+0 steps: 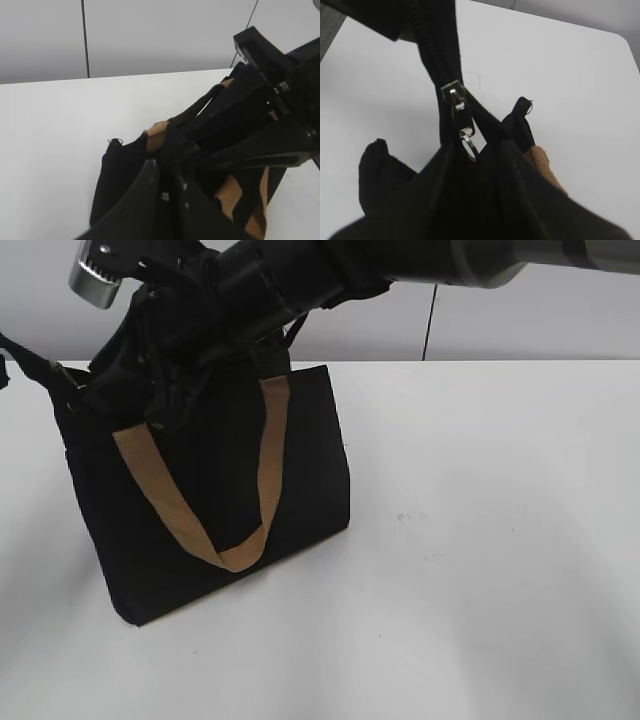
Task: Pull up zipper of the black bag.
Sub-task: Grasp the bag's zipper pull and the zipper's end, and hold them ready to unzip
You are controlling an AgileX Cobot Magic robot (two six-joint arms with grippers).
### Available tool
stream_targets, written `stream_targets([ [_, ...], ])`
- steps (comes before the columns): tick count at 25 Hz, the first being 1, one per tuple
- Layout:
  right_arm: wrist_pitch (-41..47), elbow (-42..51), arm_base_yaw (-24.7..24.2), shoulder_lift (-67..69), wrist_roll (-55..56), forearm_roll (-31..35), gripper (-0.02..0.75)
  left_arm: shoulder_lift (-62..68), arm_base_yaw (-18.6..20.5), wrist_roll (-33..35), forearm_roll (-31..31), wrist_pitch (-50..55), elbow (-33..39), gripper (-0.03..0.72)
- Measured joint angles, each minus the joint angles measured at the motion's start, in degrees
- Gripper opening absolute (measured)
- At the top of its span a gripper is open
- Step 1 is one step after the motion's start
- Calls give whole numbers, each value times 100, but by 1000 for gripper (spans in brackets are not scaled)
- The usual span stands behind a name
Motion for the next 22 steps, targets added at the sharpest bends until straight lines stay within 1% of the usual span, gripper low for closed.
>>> stream_targets([
  [16, 16, 0, 0, 130, 0, 37, 240, 0, 0, 0, 0, 0, 0, 25],
  [22, 16, 0, 0, 130, 0, 210, 240, 0, 0, 0, 0, 0, 0, 25],
])
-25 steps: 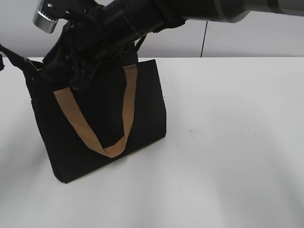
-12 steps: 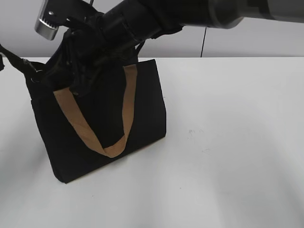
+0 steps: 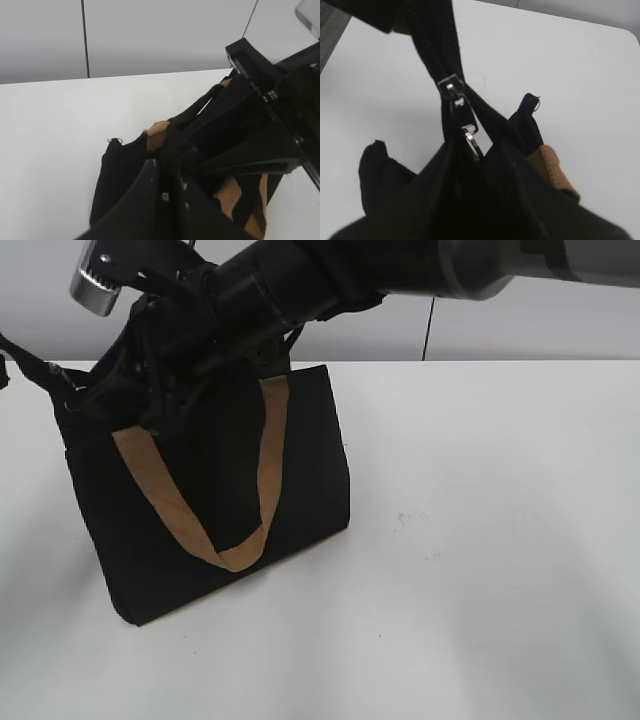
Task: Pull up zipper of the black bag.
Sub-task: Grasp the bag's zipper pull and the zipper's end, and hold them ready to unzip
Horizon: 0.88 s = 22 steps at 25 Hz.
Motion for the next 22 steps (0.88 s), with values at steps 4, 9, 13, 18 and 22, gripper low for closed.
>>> stream_targets([
  [4, 0, 0, 0, 0, 0, 19, 225, 0, 0, 0, 0, 0, 0, 25],
  [9, 0, 0, 0, 0, 0, 26, 18, 0, 0, 0, 0, 0, 0, 25],
  [13, 0, 0, 0, 0, -5, 20, -1, 0, 0, 0, 0, 27, 0, 25],
  [18, 6, 0, -11, 0, 33, -4, -1, 0, 0, 0, 95, 354, 0, 25],
  [22, 25, 0, -25, -12, 324, -182, -1, 0, 0, 0, 398, 698, 0, 25],
])
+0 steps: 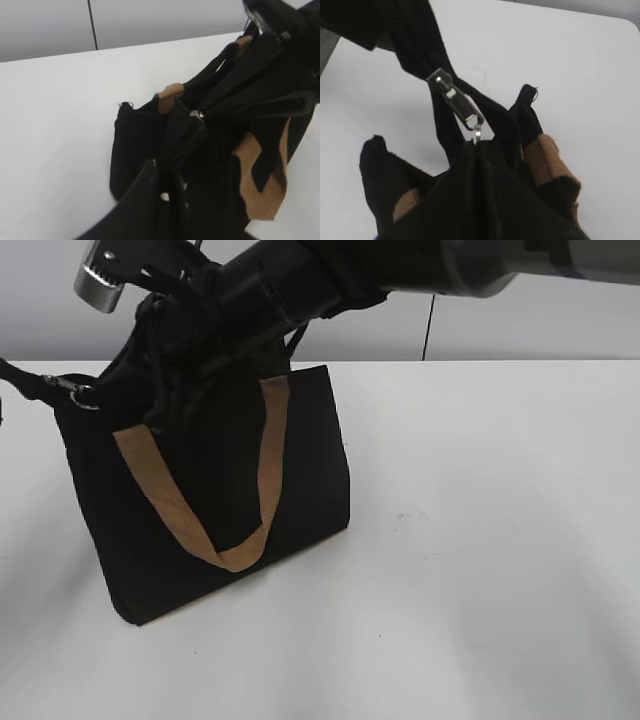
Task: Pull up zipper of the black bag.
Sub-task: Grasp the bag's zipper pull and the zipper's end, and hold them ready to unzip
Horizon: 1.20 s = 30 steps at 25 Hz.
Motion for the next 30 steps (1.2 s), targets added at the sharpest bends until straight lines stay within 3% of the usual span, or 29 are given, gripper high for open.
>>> stream_targets([
  [17, 34, 0, -29, -296, 681, -575, -1, 0, 0, 0, 522, 774, 0, 24],
  [30, 107, 0, -34, -351, 1204, -1249, -1, 0, 0, 0, 538, 1305, -10, 24],
])
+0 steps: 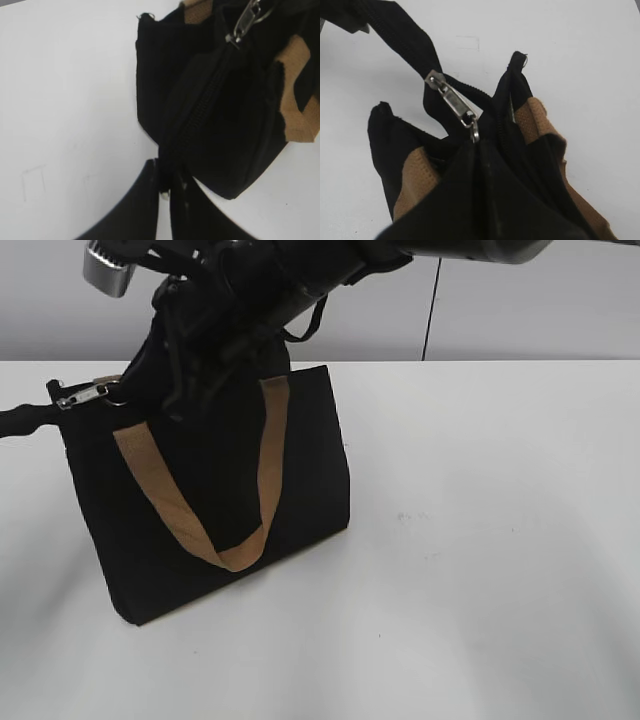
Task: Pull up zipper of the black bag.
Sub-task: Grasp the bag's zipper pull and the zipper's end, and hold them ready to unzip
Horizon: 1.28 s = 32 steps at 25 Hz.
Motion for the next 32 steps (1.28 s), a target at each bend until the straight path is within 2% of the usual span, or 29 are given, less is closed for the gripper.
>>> stream_targets([
  [12, -7, 0, 0, 0, 257, -469, -1, 0, 0, 0, 104, 212, 0, 24],
  [20, -108, 0, -16, 0, 297, -538, -1, 0, 0, 0, 250, 445, 0, 24],
  [32, -84, 0, -408, 0, 596, -555, -1, 0, 0, 0, 286, 577, -6, 24],
])
